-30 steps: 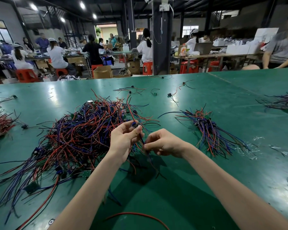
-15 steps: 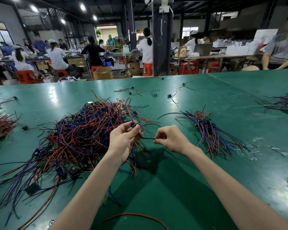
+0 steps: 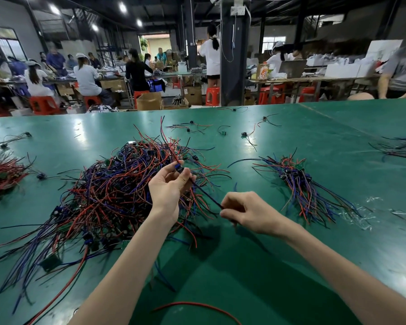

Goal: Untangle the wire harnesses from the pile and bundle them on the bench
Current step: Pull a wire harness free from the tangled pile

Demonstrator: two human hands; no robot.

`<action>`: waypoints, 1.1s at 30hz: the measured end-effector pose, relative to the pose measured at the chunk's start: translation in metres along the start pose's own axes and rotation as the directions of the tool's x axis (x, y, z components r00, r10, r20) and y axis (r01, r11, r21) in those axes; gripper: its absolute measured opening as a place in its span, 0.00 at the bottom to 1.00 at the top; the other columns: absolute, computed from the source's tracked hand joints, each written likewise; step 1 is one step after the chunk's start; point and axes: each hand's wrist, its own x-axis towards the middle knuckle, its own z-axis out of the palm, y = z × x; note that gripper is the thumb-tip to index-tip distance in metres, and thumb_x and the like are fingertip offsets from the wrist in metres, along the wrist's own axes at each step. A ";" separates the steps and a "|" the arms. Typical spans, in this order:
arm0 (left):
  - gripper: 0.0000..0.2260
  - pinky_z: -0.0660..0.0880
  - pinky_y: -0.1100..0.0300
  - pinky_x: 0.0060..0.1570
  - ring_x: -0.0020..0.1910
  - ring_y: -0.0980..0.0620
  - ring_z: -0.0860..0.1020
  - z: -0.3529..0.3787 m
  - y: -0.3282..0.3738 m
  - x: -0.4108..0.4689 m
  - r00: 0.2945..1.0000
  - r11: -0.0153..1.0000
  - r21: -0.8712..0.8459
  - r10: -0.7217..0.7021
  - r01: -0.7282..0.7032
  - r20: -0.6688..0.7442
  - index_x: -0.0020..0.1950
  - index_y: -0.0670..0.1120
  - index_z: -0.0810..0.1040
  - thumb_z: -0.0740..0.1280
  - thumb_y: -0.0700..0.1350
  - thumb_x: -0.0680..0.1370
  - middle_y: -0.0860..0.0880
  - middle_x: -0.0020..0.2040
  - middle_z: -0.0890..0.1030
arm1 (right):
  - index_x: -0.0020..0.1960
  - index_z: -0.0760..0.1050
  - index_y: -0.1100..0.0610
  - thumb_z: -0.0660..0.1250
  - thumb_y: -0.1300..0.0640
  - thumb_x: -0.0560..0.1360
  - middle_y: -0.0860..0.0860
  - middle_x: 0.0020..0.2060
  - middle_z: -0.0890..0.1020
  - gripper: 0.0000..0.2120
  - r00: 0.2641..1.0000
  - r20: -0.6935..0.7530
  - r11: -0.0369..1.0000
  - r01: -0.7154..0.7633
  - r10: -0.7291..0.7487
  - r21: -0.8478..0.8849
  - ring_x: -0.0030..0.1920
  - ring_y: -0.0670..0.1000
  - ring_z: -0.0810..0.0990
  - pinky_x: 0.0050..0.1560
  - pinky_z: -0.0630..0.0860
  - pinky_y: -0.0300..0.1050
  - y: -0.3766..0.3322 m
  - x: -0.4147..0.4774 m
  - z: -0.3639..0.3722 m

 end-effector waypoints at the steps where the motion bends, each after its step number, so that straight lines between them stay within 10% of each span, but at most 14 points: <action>1: 0.09 0.80 0.64 0.38 0.30 0.54 0.79 -0.001 -0.001 0.000 1.000 1.000 0.014 -0.005 0.005 -0.018 0.53 0.38 0.76 0.67 0.30 0.75 0.44 0.38 0.74 | 0.41 0.73 0.57 0.68 0.63 0.75 0.51 0.30 0.75 0.06 1.000 0.022 0.999 0.005 -0.006 0.050 0.30 0.47 0.73 0.36 0.73 0.41 -0.004 -0.003 0.003; 5: 0.15 0.79 0.65 0.35 0.29 0.55 0.80 -0.008 -0.003 0.004 0.997 0.999 0.027 -0.039 0.041 -0.072 0.60 0.33 0.74 0.67 0.29 0.74 0.45 0.39 0.72 | 0.47 0.74 0.59 0.67 0.68 0.75 0.51 0.39 0.78 0.06 0.992 0.117 0.975 0.018 -0.045 0.221 0.38 0.45 0.76 0.44 0.74 0.39 -0.017 -0.009 0.017; 11: 0.18 0.79 0.66 0.34 0.30 0.55 0.81 -0.007 -0.005 0.003 0.997 0.996 0.073 -0.054 0.057 -0.050 0.62 0.32 0.73 0.69 0.30 0.73 0.42 0.43 0.72 | 0.47 0.73 0.58 0.67 0.68 0.75 0.51 0.34 0.78 0.07 0.991 0.125 0.940 -0.005 -0.040 0.340 0.28 0.42 0.75 0.24 0.68 0.31 -0.031 -0.018 0.024; 20: 0.16 0.80 0.65 0.37 0.29 0.54 0.80 -0.001 -0.001 -0.002 1.000 0.995 0.098 -0.018 0.018 -0.001 0.60 0.34 0.75 0.70 0.31 0.72 0.47 0.37 0.72 | 0.39 0.73 0.61 0.63 0.70 0.75 0.56 0.26 0.77 0.08 0.849 0.329 0.625 -0.527 0.413 0.576 0.15 0.42 0.62 0.14 0.55 0.30 -0.025 -0.014 0.029; 29: 0.17 0.80 0.64 0.38 0.29 0.55 0.79 -0.005 0.000 0.000 1.000 0.995 0.102 -0.008 0.010 -0.027 0.60 0.32 0.74 0.70 0.32 0.73 0.46 0.38 0.72 | 0.44 0.74 0.55 0.67 0.66 0.74 0.51 0.36 0.78 0.07 0.996 0.052 0.991 0.064 -0.071 0.117 0.35 0.46 0.77 0.40 0.74 0.44 -0.026 -0.020 0.043; 33: 0.18 0.80 0.65 0.38 0.29 0.55 0.80 -0.005 0.000 0.001 1.000 0.995 0.100 -0.009 0.012 -0.029 0.61 0.31 0.74 0.70 0.32 0.73 0.46 0.38 0.72 | 0.43 0.74 0.54 0.66 0.66 0.74 0.51 0.33 0.78 0.08 0.999 0.029 0.986 0.010 -0.015 0.164 0.28 0.45 0.75 0.28 0.70 0.39 -0.027 -0.023 0.041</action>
